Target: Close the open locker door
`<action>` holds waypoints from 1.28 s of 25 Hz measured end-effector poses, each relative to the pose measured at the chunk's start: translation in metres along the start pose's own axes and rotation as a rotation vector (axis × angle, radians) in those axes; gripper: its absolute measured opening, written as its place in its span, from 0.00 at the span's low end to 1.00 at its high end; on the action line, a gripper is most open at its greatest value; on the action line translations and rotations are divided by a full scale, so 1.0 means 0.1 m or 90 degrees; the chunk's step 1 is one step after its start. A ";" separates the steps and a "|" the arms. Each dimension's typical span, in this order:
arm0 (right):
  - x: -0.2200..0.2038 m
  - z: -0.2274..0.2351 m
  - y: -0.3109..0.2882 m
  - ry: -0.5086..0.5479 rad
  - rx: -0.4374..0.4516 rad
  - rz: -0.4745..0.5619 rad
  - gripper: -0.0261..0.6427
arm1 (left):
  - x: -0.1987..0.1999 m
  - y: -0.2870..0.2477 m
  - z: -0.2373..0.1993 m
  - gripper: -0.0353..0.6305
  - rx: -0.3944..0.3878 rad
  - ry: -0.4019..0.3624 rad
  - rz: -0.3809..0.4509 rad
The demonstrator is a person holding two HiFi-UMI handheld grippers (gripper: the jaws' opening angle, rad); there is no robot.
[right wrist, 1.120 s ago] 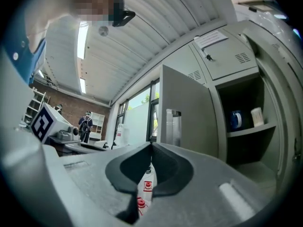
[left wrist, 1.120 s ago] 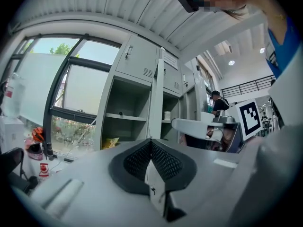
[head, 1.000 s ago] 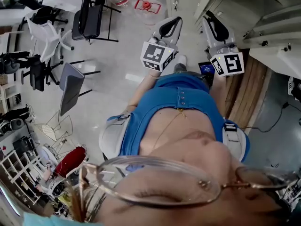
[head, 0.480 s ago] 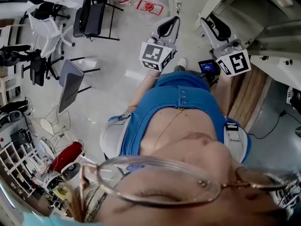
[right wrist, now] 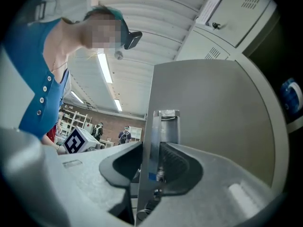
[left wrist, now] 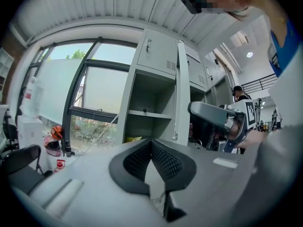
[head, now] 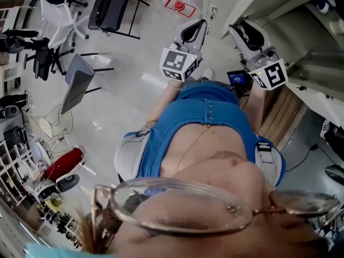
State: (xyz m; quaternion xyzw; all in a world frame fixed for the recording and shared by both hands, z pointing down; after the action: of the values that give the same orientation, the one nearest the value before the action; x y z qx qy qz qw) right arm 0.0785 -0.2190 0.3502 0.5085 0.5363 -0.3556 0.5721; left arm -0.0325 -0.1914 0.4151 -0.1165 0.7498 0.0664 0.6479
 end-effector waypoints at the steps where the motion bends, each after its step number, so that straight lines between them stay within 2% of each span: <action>1: 0.00 0.01 -0.02 -0.001 0.006 0.004 0.21 | -0.01 0.00 -0.02 0.04 0.002 0.001 -0.001; 8: -0.05 -0.01 -0.16 -0.041 0.029 0.037 0.19 | 0.05 0.04 -0.15 0.04 -0.003 0.009 0.004; 13: -0.13 0.04 -0.28 -0.057 -0.001 0.059 0.18 | 0.04 -0.10 -0.26 0.04 -0.042 0.012 -0.003; 18: -0.17 0.18 -0.59 -0.047 -0.066 0.059 0.17 | 0.19 -0.26 -0.57 0.04 -0.093 0.016 0.002; 24: -0.25 0.39 -0.91 -0.020 -0.171 0.047 0.17 | 0.30 -0.52 -0.92 0.04 -0.168 0.006 -0.007; 32: -0.25 0.75 -1.26 0.031 -0.289 0.017 0.16 | 0.49 -0.85 -1.32 0.04 -0.219 -0.004 -0.005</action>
State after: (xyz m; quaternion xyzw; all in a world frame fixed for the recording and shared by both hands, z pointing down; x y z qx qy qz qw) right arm -0.0271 -0.3240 0.3428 0.3823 0.6095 -0.2062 0.6632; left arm -0.1428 -0.3103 0.3913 -0.2285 0.7251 0.1913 0.6208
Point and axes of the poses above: the fingertips, and each gripper's own axes: y backward along the fingers, z to its right, x out of its top, the point moved 3 cm from there along y, backward along the fingers
